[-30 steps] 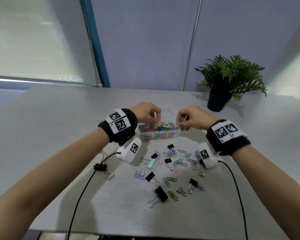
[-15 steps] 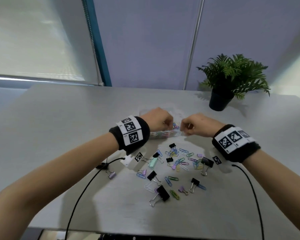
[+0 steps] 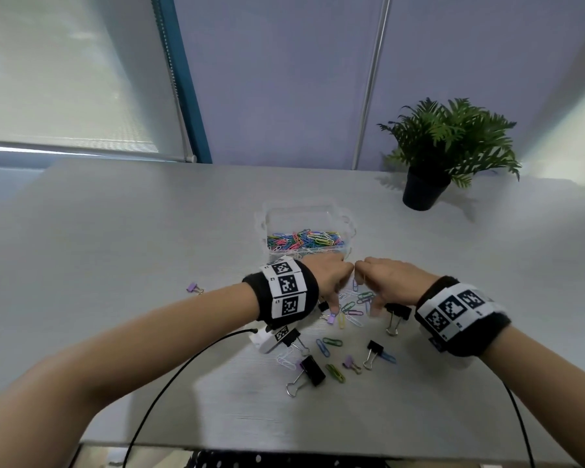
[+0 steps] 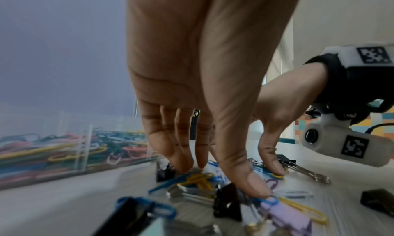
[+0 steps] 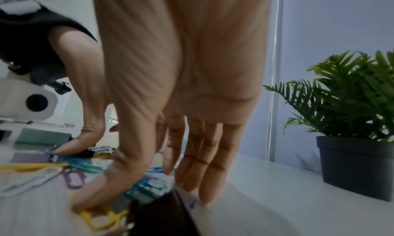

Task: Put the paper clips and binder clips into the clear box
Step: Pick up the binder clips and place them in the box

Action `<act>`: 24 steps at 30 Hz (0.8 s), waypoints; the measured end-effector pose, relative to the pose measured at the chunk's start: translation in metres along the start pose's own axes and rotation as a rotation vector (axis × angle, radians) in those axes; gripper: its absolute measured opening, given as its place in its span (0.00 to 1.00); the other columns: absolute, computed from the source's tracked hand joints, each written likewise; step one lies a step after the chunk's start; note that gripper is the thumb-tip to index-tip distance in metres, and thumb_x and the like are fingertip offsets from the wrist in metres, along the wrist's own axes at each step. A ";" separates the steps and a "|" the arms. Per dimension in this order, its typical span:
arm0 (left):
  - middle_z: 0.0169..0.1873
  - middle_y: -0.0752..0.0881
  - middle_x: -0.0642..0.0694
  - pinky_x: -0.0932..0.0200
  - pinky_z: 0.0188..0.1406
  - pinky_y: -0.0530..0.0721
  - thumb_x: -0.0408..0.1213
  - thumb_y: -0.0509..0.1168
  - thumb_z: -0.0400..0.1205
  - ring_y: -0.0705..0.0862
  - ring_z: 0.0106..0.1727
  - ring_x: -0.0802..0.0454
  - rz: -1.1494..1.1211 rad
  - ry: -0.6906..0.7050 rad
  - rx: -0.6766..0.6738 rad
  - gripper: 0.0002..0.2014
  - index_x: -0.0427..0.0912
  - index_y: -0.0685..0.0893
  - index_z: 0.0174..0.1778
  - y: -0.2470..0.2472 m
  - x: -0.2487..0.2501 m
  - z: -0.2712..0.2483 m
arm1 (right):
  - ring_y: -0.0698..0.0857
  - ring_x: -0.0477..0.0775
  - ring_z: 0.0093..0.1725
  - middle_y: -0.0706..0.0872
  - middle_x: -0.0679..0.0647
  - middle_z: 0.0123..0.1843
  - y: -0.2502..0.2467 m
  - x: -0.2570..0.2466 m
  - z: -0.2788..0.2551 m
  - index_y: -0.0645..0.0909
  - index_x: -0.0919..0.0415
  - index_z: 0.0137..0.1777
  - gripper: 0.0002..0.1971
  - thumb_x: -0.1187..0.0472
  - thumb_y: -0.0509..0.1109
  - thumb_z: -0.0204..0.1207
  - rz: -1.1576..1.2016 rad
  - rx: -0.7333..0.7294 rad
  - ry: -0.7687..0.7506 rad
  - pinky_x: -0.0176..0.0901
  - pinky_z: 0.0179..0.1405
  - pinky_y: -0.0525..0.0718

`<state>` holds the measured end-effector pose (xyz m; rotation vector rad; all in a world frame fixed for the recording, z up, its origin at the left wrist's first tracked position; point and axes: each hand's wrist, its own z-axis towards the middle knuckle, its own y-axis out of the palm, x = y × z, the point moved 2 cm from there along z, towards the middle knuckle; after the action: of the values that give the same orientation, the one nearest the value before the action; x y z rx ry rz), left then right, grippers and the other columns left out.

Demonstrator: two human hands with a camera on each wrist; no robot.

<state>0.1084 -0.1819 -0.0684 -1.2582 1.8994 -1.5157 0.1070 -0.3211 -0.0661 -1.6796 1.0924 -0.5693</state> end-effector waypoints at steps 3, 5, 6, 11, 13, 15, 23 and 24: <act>0.48 0.83 0.39 0.56 0.42 0.73 0.39 0.79 0.66 0.75 0.45 0.49 -0.012 -0.008 -0.003 0.21 0.35 0.82 0.50 0.000 -0.002 -0.001 | 0.72 0.49 0.43 0.72 0.42 0.35 -0.002 -0.006 0.006 0.67 0.48 0.36 0.19 0.62 0.78 0.62 0.057 0.030 -0.020 0.43 0.39 0.68; 0.45 0.86 0.39 0.57 0.40 0.73 0.33 0.77 0.67 0.78 0.43 0.48 -0.054 -0.013 0.008 0.15 0.34 0.84 0.48 -0.001 -0.003 -0.001 | 0.74 0.49 0.41 0.73 0.41 0.32 -0.002 -0.009 0.010 0.70 0.48 0.33 0.17 0.65 0.77 0.62 0.055 0.043 -0.015 0.42 0.38 0.69; 0.43 0.87 0.39 0.58 0.39 0.72 0.30 0.76 0.68 0.78 0.41 0.49 -0.080 -0.011 0.008 0.13 0.34 0.85 0.46 -0.001 -0.003 -0.001 | 0.76 0.50 0.41 0.74 0.42 0.31 -0.002 -0.010 0.011 0.72 0.50 0.33 0.14 0.66 0.75 0.63 0.040 0.051 -0.013 0.43 0.38 0.70; 0.30 0.81 0.51 0.60 0.39 0.73 0.27 0.71 0.71 0.78 0.38 0.53 -0.111 0.011 0.014 0.06 0.33 0.88 0.43 -0.002 -0.007 -0.006 | 0.78 0.50 0.39 0.77 0.42 0.28 -0.001 -0.009 0.007 0.75 0.54 0.35 0.07 0.67 0.67 0.69 0.054 0.071 -0.027 0.42 0.35 0.71; 0.33 0.85 0.47 0.60 0.39 0.74 0.27 0.70 0.72 0.78 0.39 0.53 -0.100 0.023 0.011 0.06 0.33 0.88 0.43 -0.001 -0.007 -0.007 | 0.77 0.50 0.39 0.76 0.42 0.27 0.000 -0.008 0.004 0.74 0.53 0.33 0.09 0.66 0.67 0.70 0.046 0.072 -0.029 0.42 0.33 0.71; 0.40 0.89 0.42 0.61 0.37 0.72 0.26 0.68 0.73 0.78 0.39 0.53 -0.079 0.042 0.016 0.06 0.33 0.88 0.44 -0.001 -0.008 -0.007 | 0.77 0.50 0.39 0.76 0.41 0.26 0.001 -0.008 0.002 0.72 0.52 0.31 0.11 0.66 0.67 0.71 0.036 0.090 -0.031 0.40 0.29 0.69; 0.44 0.89 0.48 0.65 0.43 0.77 0.31 0.65 0.79 0.80 0.41 0.59 -0.281 0.031 0.025 0.05 0.39 0.86 0.46 -0.009 -0.020 -0.008 | 0.80 0.57 0.51 0.76 0.50 0.45 0.009 -0.014 -0.003 0.76 0.54 0.49 0.08 0.65 0.68 0.72 0.018 0.107 0.030 0.44 0.41 0.71; 0.41 0.87 0.51 0.70 0.39 0.75 0.31 0.64 0.79 0.79 0.37 0.63 -0.319 0.031 0.031 0.05 0.40 0.86 0.46 -0.011 -0.023 -0.010 | 0.80 0.58 0.52 0.77 0.52 0.46 0.010 -0.014 -0.003 0.75 0.54 0.48 0.08 0.65 0.68 0.72 0.018 0.104 0.036 0.44 0.41 0.71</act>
<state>0.1172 -0.1576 -0.0595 -1.5910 1.7483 -1.7198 0.0944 -0.3112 -0.0726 -1.5738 1.0844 -0.6361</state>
